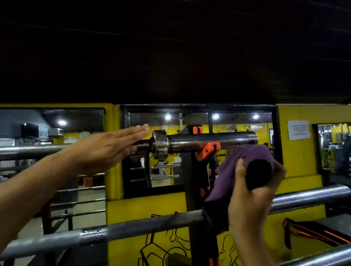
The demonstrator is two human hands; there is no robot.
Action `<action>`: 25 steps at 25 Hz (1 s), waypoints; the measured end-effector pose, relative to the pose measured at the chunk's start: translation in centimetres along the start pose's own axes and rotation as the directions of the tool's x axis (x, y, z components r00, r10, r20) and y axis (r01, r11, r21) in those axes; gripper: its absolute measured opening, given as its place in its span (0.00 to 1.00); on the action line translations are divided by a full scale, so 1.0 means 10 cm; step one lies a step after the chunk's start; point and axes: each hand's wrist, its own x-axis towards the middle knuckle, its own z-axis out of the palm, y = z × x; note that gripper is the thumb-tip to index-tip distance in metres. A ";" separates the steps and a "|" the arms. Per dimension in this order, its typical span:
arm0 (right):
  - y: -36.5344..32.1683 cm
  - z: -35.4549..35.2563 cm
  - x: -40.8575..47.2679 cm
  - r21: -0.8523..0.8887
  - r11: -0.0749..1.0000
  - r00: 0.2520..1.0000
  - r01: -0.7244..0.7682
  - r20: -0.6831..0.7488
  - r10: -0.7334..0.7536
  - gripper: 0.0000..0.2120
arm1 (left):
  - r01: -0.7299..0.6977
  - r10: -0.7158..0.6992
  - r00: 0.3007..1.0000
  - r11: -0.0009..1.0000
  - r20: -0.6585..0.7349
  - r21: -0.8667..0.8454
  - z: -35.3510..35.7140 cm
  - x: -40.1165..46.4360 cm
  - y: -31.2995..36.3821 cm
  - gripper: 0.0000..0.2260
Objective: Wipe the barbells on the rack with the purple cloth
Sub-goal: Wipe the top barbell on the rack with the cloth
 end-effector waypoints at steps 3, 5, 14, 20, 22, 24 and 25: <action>0.23 0.49 -0.27 -0.148 0.980 0.990 0.132 0.062 -0.124 0.17 | 0.019 -0.018 1.000 0.997 -0.013 0.080 -0.01 -0.23 -0.14 0.32; 0.39 0.87 -0.25 -0.235 0.964 0.991 0.125 0.080 -0.109 0.16 | -0.016 0.018 1.000 0.996 -0.019 0.088 0.00 -0.27 -0.16 0.33; 0.53 1.43 -0.42 -0.025 0.996 0.993 -0.087 -0.079 0.085 0.12 | -0.043 0.048 0.997 0.996 -0.058 0.082 0.02 -0.25 -0.21 0.26; 0.63 1.35 -0.28 0.072 0.972 0.968 -0.226 -0.098 0.232 0.21 | -0.043 0.049 0.997 0.995 -0.061 0.093 0.02 -0.25 -0.23 0.27; 0.61 1.46 -0.28 0.127 0.955 0.939 -0.268 -0.186 0.288 0.23 | -0.052 0.057 0.997 0.994 -0.053 0.094 0.03 -0.26 -0.25 0.27; 0.62 1.58 -0.45 0.103 0.957 0.949 -0.272 -0.139 0.284 0.22 | -0.074 0.077 0.996 0.994 -0.043 0.083 0.02 -0.25 -0.25 0.27; 0.66 1.58 -0.53 0.092 0.959 0.957 -0.266 -0.089 0.274 0.20 | -0.080 0.083 0.996 0.994 -0.036 0.077 0.01 -0.24 -0.26 0.27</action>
